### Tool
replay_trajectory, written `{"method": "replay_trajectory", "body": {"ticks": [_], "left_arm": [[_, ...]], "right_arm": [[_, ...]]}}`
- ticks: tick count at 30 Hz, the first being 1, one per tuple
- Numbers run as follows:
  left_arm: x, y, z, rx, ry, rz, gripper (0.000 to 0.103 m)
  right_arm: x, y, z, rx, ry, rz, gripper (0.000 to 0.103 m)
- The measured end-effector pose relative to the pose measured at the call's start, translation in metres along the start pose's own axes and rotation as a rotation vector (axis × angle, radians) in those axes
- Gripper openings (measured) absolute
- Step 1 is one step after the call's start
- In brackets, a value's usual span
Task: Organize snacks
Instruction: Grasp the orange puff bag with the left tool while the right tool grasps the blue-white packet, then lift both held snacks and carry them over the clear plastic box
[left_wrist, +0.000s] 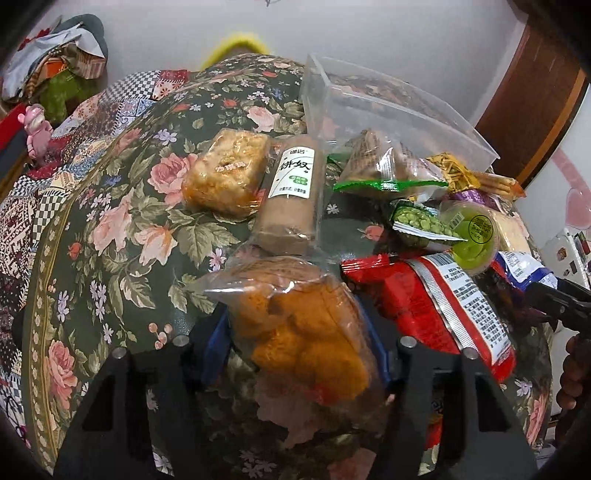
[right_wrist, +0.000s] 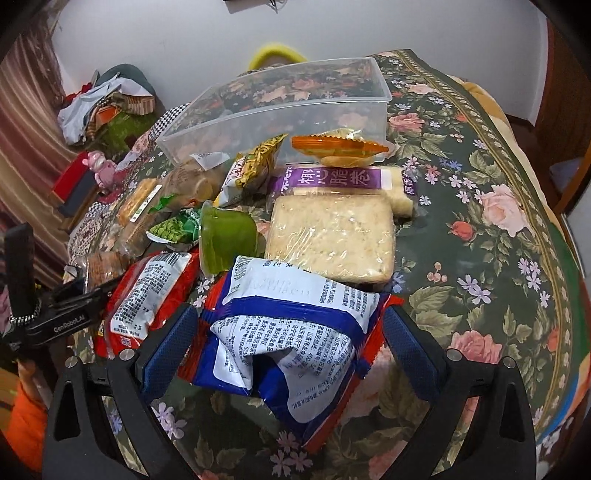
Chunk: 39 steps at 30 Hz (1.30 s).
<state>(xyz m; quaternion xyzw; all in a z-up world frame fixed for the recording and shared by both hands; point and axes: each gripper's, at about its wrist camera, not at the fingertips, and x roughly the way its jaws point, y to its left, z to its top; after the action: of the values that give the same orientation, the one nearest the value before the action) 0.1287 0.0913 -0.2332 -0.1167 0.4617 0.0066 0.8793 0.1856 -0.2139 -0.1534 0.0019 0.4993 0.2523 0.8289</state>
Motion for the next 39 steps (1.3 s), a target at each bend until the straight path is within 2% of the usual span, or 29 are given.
{"method": "replay_trajectory", "body": {"ticks": [6, 12, 14, 16, 18, 19, 27, 30, 39], "left_arm": [[-0.006, -0.003, 0.0, 0.015, 0.001, -0.007, 0.059], [-0.023, -0.009, -0.001, 0.036, -0.029, -0.007, 0.057], [-0.031, -0.01, -0.001, 0.038, -0.046, -0.003, 0.057], [-0.042, -0.011, 0.001, 0.041, -0.072, -0.003, 0.057], [-0.053, -0.013, 0.003, 0.043, -0.094, -0.006, 0.057], [-0.06, -0.014, 0.005, 0.046, -0.109, -0.007, 0.057], [-0.091, -0.031, 0.023, 0.079, -0.198, -0.018, 0.057], [-0.098, -0.039, 0.033, 0.095, -0.224, -0.026, 0.057], [-0.11, -0.068, 0.067, 0.14, -0.3, -0.046, 0.057]], "right_arm": [[0.001, 0.002, 0.0, -0.02, 0.009, 0.008, 0.096], [0.007, -0.003, -0.002, -0.015, 0.044, 0.056, 0.093], [0.006, -0.005, -0.002, -0.002, 0.039, 0.072, 0.086], [0.004, -0.006, -0.003, 0.0, 0.04, 0.092, 0.075], [0.001, -0.004, -0.004, -0.002, 0.035, 0.1, 0.07], [0.0, -0.003, -0.005, -0.004, 0.03, 0.1, 0.059], [-0.019, -0.004, -0.009, -0.009, -0.027, 0.075, 0.05], [-0.031, -0.006, -0.006, -0.019, -0.06, 0.068, 0.041], [-0.063, -0.008, 0.018, -0.02, -0.182, 0.083, 0.04]]}}
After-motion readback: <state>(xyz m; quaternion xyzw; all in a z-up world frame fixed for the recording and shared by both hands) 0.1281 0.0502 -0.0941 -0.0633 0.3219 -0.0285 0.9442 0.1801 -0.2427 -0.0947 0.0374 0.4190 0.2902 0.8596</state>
